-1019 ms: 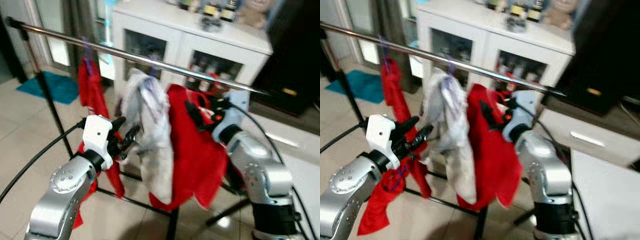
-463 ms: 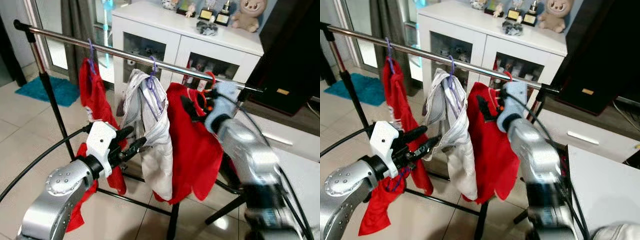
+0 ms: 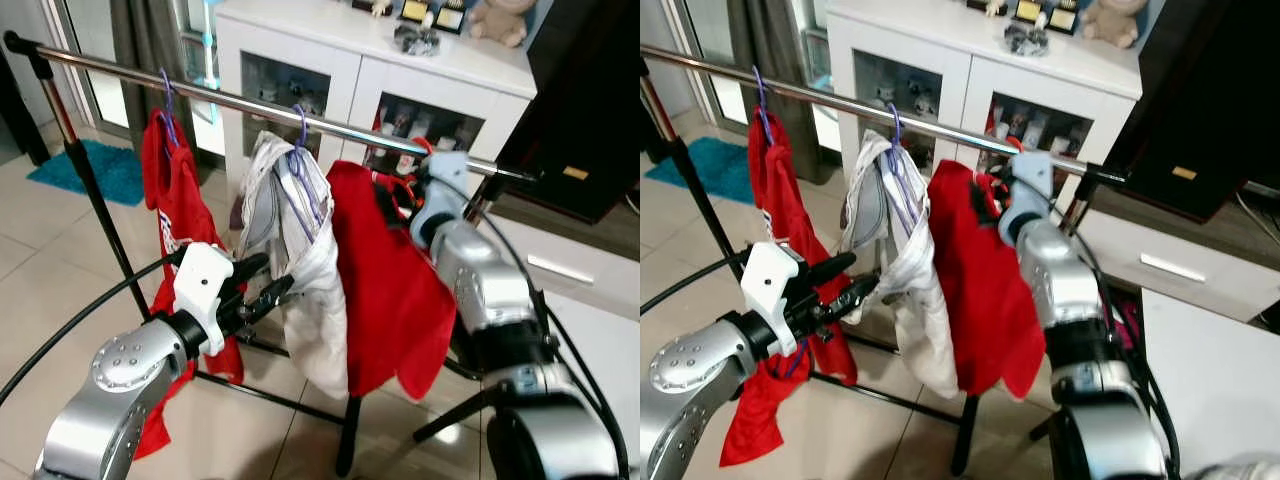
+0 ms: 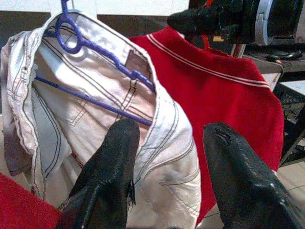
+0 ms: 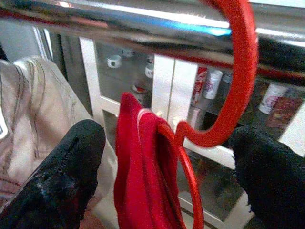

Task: Hang hanger

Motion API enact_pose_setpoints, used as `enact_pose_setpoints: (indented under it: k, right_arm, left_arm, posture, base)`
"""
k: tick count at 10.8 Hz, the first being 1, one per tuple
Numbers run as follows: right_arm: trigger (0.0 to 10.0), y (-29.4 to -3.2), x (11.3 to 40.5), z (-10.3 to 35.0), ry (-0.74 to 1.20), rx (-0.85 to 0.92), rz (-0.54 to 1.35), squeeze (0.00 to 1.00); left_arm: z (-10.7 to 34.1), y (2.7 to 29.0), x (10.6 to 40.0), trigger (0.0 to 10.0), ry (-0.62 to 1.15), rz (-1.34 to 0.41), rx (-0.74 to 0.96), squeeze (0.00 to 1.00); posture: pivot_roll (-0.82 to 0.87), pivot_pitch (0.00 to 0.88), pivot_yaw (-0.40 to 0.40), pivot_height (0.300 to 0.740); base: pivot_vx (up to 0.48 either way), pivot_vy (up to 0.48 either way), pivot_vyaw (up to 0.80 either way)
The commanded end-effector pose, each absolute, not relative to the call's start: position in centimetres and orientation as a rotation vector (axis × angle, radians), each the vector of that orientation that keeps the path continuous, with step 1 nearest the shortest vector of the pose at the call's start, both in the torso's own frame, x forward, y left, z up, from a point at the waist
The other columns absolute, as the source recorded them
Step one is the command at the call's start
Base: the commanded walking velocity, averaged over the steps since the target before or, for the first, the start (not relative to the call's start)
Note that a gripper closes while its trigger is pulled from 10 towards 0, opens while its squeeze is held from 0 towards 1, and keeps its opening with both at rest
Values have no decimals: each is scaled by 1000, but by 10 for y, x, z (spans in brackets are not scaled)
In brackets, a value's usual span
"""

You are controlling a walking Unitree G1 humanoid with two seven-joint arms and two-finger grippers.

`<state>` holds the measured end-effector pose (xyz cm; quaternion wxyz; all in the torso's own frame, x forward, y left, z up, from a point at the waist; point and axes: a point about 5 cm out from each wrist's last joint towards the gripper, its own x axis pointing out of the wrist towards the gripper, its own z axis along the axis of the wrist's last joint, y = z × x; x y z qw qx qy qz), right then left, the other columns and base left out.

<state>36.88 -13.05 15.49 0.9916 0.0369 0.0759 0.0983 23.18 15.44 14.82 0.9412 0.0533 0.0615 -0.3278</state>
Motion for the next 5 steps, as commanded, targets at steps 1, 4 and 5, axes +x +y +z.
enact_pose_setpoints:
  k: [1,4,5]
  right_arm:
    - [10000,-144,373,164,112,103,176,0]
    - [10000,-159,373,160,118,108,365,0]
    - [10000,-167,374,155,160,75,399,0]
  left_arm:
    - [150,152,229,10000,120,-692,107,0]
    - [149,150,226,10000,131,-710,101,0]
    - [148,149,226,10000,134,-731,100,0]
  posture:
    - [20,0,-136,740]
    - [17,0,-134,740]
    - [18,0,-135,740]
  base:
    - [0,0,0]
    - [0,0,0]
    - [0,0,0]
